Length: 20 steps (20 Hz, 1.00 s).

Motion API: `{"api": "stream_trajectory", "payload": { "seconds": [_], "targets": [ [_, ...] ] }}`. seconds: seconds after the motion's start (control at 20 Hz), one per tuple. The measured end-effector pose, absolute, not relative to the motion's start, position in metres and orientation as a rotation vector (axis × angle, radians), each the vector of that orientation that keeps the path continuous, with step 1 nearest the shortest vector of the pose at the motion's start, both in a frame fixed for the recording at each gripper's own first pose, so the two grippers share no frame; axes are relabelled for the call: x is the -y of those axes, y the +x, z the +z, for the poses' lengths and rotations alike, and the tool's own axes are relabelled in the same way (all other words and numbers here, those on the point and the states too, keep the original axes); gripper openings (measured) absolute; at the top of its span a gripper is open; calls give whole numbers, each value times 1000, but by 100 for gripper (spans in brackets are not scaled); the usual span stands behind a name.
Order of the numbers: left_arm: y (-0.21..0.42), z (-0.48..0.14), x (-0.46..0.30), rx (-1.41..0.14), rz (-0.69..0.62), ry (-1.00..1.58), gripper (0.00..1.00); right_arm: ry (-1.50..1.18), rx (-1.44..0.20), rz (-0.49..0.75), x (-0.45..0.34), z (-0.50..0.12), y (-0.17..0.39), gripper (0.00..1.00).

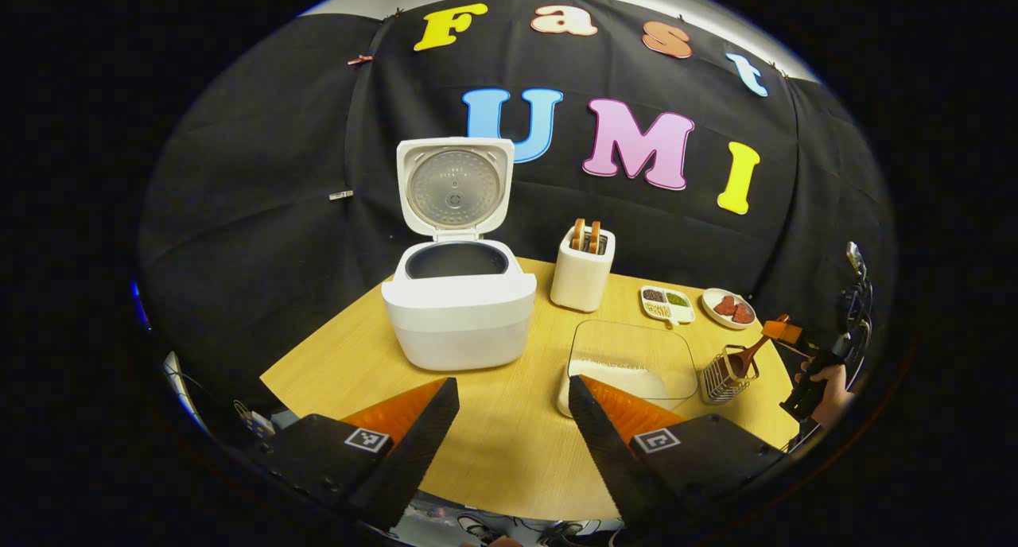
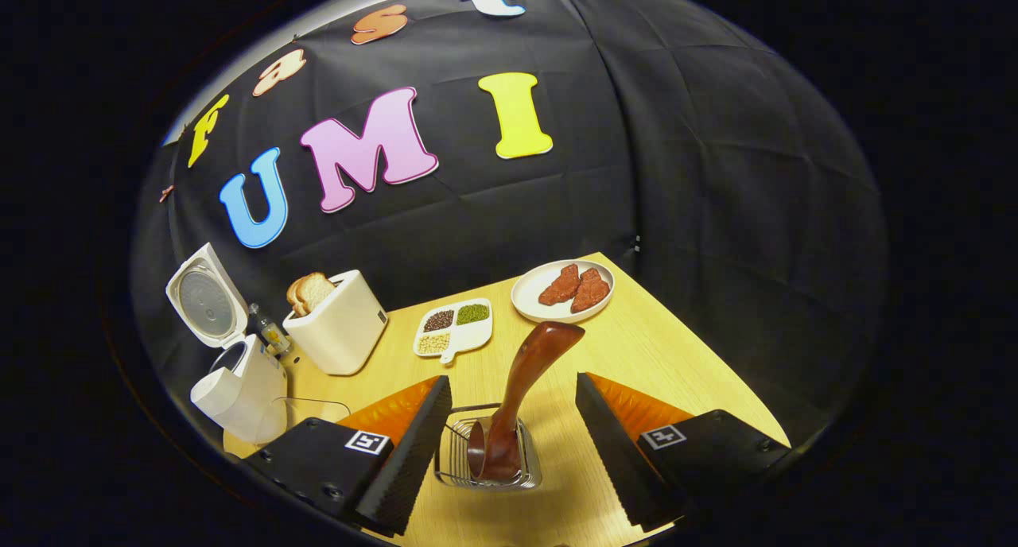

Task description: Close the left gripper, press the button to open the rice cooker; take a wooden spoon from the chopstick holder with the right hand, scoop a spoonful of rice and pour it into the rice cooker, then put the wooden spoon back into the chopstick holder.

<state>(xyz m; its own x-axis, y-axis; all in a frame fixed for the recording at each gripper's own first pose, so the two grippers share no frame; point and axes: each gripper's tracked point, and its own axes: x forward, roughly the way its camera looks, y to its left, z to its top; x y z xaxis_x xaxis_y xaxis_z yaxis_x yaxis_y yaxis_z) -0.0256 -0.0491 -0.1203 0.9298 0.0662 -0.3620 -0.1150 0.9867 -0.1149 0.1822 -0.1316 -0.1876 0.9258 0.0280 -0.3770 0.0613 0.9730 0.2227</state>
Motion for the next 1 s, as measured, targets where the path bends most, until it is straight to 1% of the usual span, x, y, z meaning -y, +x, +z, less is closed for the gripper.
{"api": "stream_trajectory", "payload": {
  "seconds": [0.3, 0.35, 0.5, 0.55, 0.65, 0.7, 0.75, 0.8, 0.9, 1.0],
  "targets": [
    [-27, -128, 71, -386, 73, -130, 96, 246, -424, 1, 132, -212, 216, 98],
    [-26, -131, 74, -393, 67, -127, 96, 245, -425, 2, 132, -215, 220, 92],
    [-26, -135, 86, -411, 36, -108, 96, 264, -432, 25, 124, -222, 228, 80],
    [-25, -134, 90, -413, 24, -98, 96, 268, -431, 25, 122, -220, 230, 69],
    [-26, -135, 97, -413, -3, -80, 96, 263, -424, 6, 122, -220, 233, 41],
    [-27, -135, 101, -411, -16, -77, 96, 258, -415, -6, 125, -216, 234, 34],
    [-27, -136, 104, -412, -26, -80, 96, 259, -426, -8, 123, -217, 232, 18],
    [-27, -138, 106, -415, -33, -85, 96, 276, -437, 2, 119, -220, 232, 27],
    [-27, -138, 107, -414, -41, -100, 96, 293, -463, 14, 111, -215, 221, 22],
    [-28, -139, 104, -408, -47, -109, 96, 259, -448, 17, 108, -211, 219, 17]
  ]
}}
